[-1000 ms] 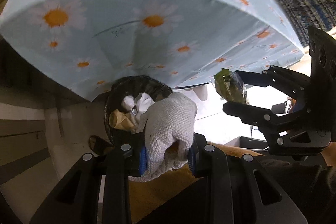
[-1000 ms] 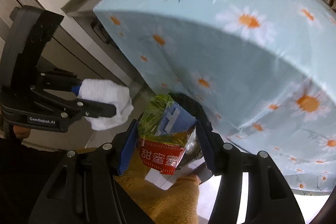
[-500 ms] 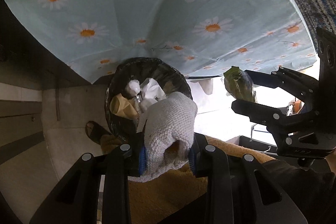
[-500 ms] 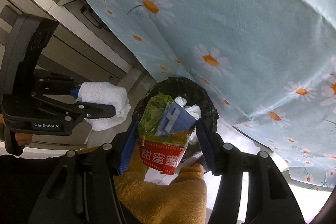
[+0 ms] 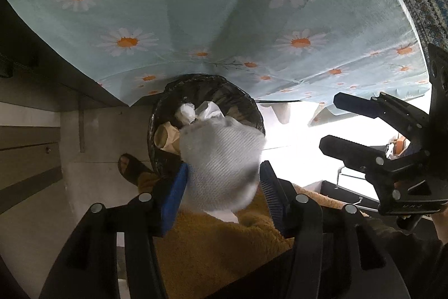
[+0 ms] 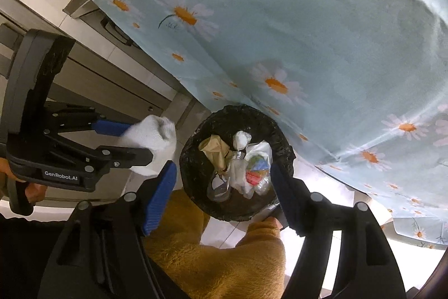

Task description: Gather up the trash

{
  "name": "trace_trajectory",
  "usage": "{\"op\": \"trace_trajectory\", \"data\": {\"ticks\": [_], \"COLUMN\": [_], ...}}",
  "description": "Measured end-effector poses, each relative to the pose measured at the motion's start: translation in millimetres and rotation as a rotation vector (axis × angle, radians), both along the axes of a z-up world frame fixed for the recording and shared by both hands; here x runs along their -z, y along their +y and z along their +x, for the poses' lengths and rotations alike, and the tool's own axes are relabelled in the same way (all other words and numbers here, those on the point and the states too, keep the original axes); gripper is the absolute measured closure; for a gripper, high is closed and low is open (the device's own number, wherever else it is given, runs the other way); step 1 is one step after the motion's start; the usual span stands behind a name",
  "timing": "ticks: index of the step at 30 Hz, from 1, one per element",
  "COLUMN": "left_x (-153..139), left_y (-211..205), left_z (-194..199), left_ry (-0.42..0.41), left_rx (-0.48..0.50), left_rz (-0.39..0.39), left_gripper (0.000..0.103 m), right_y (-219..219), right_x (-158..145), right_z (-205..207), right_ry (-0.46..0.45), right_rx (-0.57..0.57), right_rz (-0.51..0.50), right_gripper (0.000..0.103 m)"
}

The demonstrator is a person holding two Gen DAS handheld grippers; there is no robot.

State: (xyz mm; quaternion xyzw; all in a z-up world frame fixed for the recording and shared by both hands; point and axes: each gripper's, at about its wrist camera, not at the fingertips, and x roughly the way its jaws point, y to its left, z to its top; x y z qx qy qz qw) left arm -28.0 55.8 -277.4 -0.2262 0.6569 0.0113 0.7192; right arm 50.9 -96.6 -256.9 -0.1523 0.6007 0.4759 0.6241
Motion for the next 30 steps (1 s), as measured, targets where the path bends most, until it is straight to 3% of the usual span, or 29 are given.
{"op": "trace_trajectory", "data": {"ticks": [17, 30], "left_x": [-31, -108], "left_y": [-4, -14], "left_z": [6, 21], "left_ry": [-0.035, -0.188], "left_rx": [0.018, 0.072], "left_rz": [0.036, 0.128], "left_gripper": [0.051, 0.051], "right_y": [-20, -42], "right_x": [-32, -87], "right_z": [5, 21], "right_ry": [-0.040, -0.116], "right_rx": [0.037, 0.107], "right_rz": [0.077, 0.159], "right_gripper": [0.034, 0.034]}}
